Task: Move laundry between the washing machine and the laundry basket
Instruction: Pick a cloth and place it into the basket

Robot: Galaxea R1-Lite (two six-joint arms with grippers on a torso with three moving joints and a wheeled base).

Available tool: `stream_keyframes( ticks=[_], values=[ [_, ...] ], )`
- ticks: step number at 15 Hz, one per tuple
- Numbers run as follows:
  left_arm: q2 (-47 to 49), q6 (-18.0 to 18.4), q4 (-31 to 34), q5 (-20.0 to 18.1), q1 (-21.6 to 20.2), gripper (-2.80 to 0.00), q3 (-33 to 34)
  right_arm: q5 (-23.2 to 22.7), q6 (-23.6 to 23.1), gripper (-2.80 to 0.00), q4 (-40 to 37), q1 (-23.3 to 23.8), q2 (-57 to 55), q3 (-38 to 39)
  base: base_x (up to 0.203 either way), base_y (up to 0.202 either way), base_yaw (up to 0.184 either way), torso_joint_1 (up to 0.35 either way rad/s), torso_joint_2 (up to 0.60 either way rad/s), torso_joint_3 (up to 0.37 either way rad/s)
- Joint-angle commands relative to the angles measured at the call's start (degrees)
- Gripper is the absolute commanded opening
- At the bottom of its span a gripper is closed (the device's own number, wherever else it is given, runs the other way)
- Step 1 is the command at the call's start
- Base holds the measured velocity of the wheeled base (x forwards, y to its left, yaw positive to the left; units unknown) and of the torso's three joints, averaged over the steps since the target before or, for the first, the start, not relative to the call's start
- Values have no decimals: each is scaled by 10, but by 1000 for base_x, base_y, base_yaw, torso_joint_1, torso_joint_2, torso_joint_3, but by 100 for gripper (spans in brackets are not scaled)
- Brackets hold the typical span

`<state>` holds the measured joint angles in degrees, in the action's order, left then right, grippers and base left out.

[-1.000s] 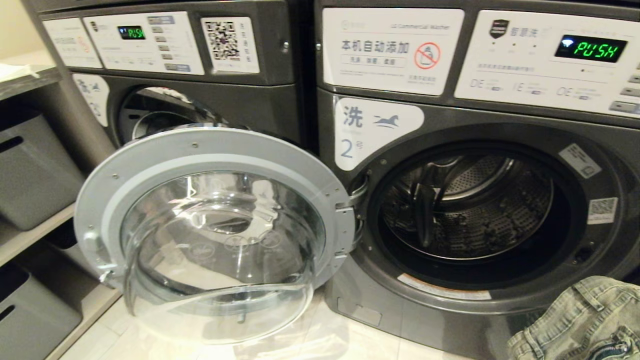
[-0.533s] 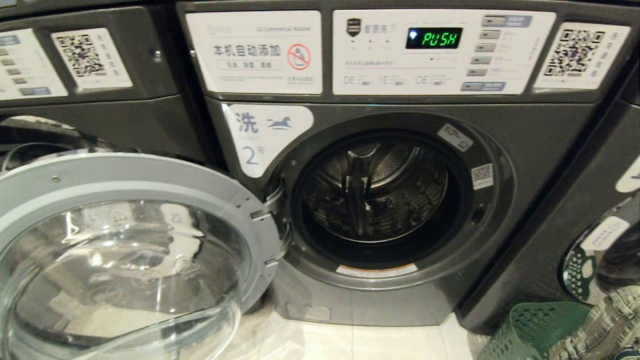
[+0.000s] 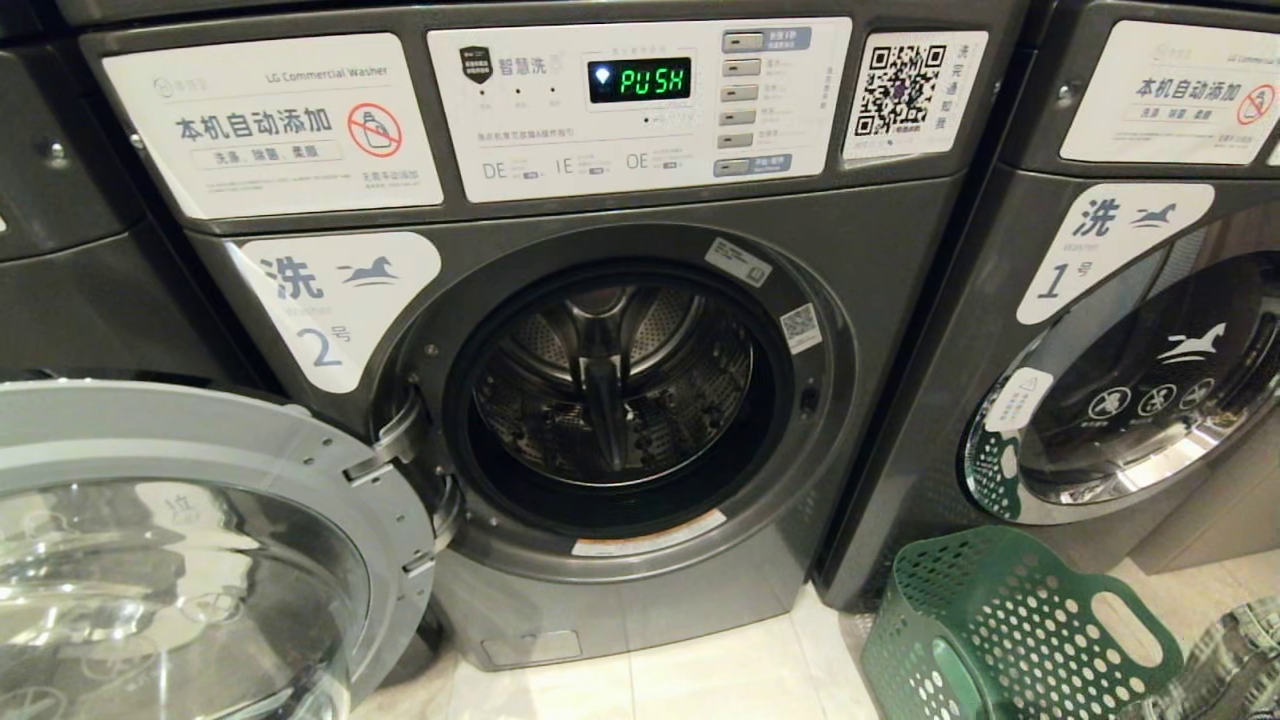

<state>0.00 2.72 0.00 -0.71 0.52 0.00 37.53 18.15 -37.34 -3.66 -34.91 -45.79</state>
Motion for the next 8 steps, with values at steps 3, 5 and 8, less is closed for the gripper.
stream_keyframes(
  ticks=[3,5,8],
  values=[
    [1,-1,0,2,0,-280,0,3,1,-280,-2,0,-4,7,0,0,0,0,0,0],
    [0,-1,0,3,0,-280,0,4,3,-280,4,0,-37,-1,0,0,0,0,0,0],
    [1,-1,0,2,0,-280,0,12,4,-280,37,11,-118,-15,0,0,0,0,0,0]
  ],
)
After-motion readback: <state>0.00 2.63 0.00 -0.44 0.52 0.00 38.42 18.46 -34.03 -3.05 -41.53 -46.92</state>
